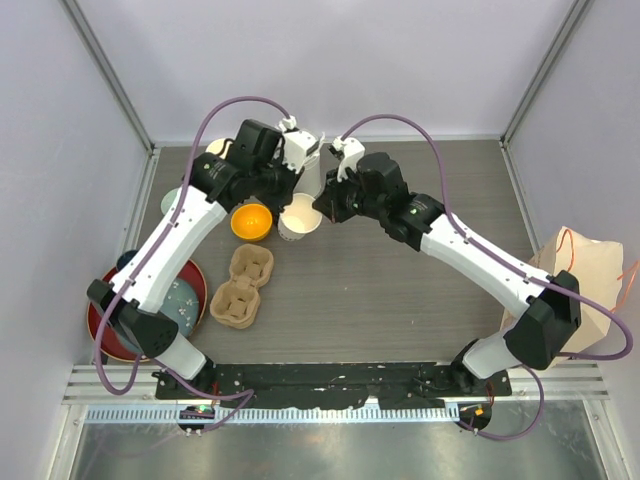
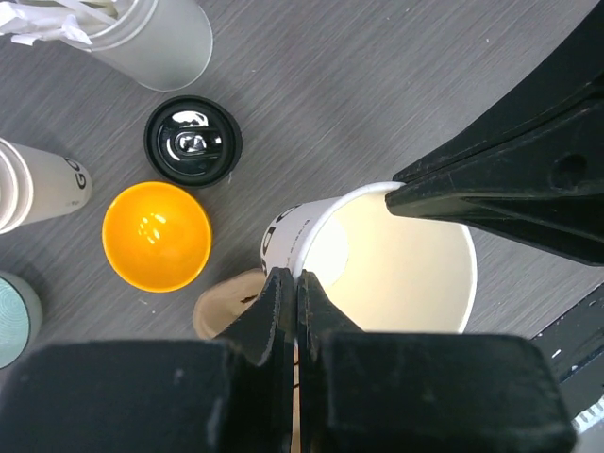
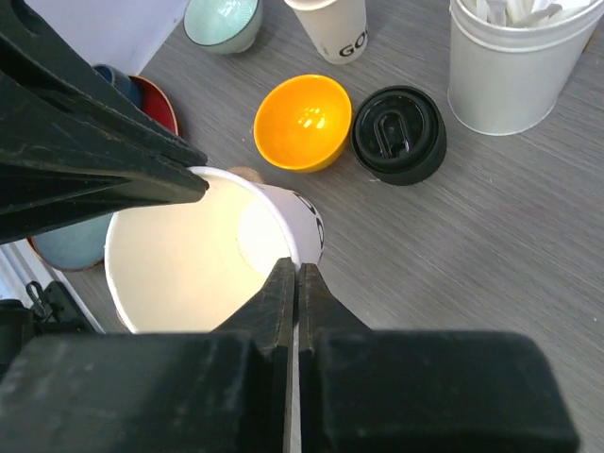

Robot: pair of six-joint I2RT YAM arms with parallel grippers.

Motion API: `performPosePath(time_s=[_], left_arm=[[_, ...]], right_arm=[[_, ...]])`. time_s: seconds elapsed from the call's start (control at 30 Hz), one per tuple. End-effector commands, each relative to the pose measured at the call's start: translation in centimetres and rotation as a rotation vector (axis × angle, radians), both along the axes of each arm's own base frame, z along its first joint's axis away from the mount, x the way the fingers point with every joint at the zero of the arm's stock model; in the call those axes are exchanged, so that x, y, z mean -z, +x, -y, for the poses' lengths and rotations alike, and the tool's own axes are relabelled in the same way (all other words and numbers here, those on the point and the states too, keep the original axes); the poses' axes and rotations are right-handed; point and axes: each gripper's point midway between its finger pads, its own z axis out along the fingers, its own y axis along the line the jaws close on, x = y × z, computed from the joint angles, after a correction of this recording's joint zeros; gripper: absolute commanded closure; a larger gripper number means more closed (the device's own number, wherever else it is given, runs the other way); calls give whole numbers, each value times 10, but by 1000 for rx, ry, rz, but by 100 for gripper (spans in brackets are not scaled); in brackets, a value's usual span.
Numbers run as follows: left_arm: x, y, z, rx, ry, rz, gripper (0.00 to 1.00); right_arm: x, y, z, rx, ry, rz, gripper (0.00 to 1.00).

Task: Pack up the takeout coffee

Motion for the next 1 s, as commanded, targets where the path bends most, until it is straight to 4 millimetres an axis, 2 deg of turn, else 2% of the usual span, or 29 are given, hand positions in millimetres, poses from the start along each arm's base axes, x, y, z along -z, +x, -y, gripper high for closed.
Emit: performPosePath(time_s=[0.0,0.07,0.1,0.17,0.2,0.27,0.3,0.33,0.4,0.47,0.5,0.57,0.6,0.7,0.73,0.97], left_arm=[[-19,6,10,1,-88,59,100],[-17,10,12,-9,-92,67,96],[-14,15,9,-29,-77,78,75],[-8,20,7,-52,-64,79,53],[-7,23,6,-62,-63,84,38],[-10,25,4,-76,-75,80,27],[-13,25,4,-73,-86,82,20],[-18,25,6,-65,-107,84,18],[-28,30,-3,-89,-129,105,12],[-32,40,-14,-129,-129,126,11],[-32,51,-28,-177,-130,130,10],[-34,63,-44,-233,-141,136,10],[-31,75,-63,-281,-136,134,10],[-32,91,-85,-361,-157,134,9],[-31,98,-100,-398,-157,140,9],[-21,125,-144,-516,-152,137,8]], right_arm=[[-7,5,13,42,-50,38,99],[-2,5,23,68,-77,32,99],[1,10,32,99,-96,32,99],[9,10,45,128,-121,15,99],[12,13,54,150,-132,9,99],[22,13,68,172,-155,-17,99],[27,19,82,209,-164,-26,99],[39,20,95,250,-192,-45,99],[48,23,113,291,-207,-65,99],[69,31,143,372,-243,-104,99],[77,34,153,403,-261,-114,99],[96,38,173,457,-312,-142,99],[102,38,177,465,-324,-154,99],[119,40,178,457,-345,-187,99],[127,41,177,451,-350,-200,99],[154,46,180,444,-353,-258,99]])
